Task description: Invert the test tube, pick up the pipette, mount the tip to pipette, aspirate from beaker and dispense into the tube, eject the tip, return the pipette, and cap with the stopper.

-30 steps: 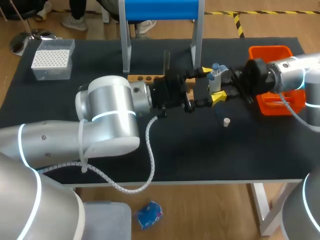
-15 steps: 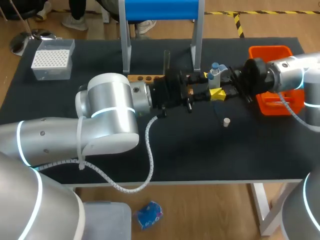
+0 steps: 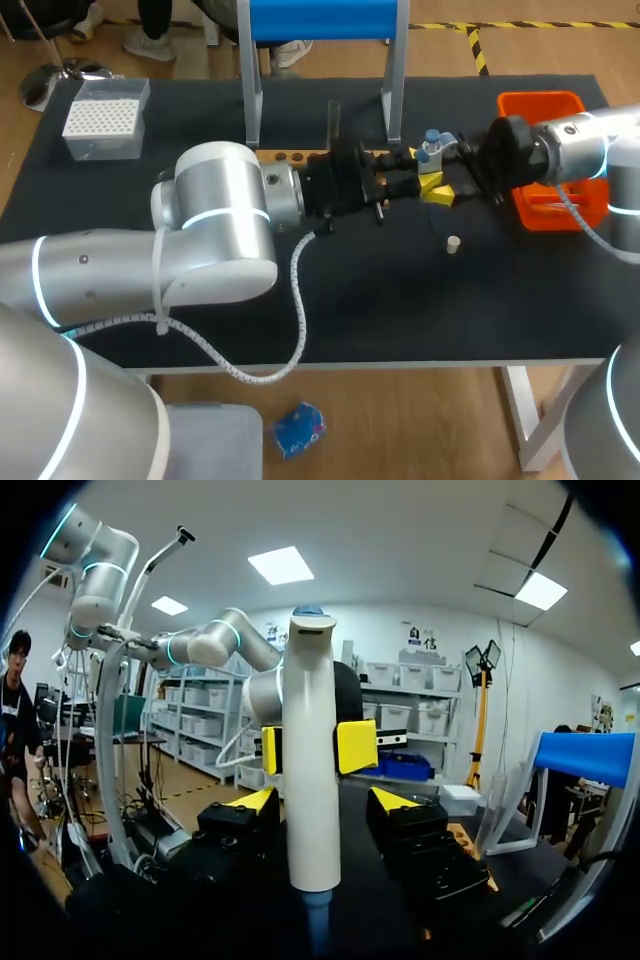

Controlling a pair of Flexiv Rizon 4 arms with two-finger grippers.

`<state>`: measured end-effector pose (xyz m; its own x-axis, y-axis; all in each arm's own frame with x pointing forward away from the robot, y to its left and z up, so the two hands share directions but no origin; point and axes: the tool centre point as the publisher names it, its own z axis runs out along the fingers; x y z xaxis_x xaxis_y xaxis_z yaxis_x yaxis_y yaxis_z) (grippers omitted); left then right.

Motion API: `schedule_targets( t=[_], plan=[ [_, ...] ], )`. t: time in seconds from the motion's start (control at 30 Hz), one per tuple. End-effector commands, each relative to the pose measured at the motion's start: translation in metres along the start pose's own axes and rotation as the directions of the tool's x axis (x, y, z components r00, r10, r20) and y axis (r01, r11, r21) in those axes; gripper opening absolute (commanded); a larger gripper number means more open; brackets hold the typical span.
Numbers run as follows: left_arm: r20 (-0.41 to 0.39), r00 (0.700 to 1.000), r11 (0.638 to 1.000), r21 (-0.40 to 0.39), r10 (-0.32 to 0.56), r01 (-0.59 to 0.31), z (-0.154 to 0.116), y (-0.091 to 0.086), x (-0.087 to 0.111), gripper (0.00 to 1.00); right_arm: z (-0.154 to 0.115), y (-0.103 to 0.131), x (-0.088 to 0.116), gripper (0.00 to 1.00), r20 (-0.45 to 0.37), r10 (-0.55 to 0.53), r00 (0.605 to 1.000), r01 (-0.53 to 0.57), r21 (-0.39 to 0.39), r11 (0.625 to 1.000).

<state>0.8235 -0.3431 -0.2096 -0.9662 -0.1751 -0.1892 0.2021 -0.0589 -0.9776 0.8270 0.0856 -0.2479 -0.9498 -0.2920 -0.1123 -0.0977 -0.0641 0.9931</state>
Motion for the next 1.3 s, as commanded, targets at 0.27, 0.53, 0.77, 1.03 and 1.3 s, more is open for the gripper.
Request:
schedule_targets(
  t=[0.27, 0.53, 0.77, 1.03, 1.3],
  plan=[
    [-0.002, 1.000, 1.000, 0.002, 0.000, 0.000, -0.001, 0.000, 0.000, 0.00, -0.021, 0.004, 0.008, 1.00, 0.015, -0.009, 1.000, 0.007, 0.081, 0.997],
    [-0.002, 1.000, 1.000, 0.002, 0.000, 0.000, -0.001, 0.000, 0.000, 0.00, -0.055, 0.007, 0.024, 1.00, 0.152, -0.010, 0.988, -0.014, 0.162, 0.987],
    [-0.002, 1.000, 1.000, 0.002, 0.000, 0.000, -0.001, 0.000, 0.000, 0.00, -0.081, 0.009, 0.038, 1.00, 0.293, 0.011, 0.956, -0.059, 0.154, 0.986],
    [-0.002, 1.000, 1.000, 0.002, 0.000, 0.000, -0.001, 0.000, 0.000, 0.00, -0.082, 0.009, 0.039, 1.00, 0.302, 0.011, 0.953, -0.059, 0.149, 0.987],
    [0.041, 0.999, 0.999, -0.019, 0.028, -0.027, -0.005, -0.002, -0.003, 0.00, -0.082, 0.009, 0.039, 1.00, 0.302, 0.011, 0.953, -0.059, 0.149, 0.987]
  ],
)
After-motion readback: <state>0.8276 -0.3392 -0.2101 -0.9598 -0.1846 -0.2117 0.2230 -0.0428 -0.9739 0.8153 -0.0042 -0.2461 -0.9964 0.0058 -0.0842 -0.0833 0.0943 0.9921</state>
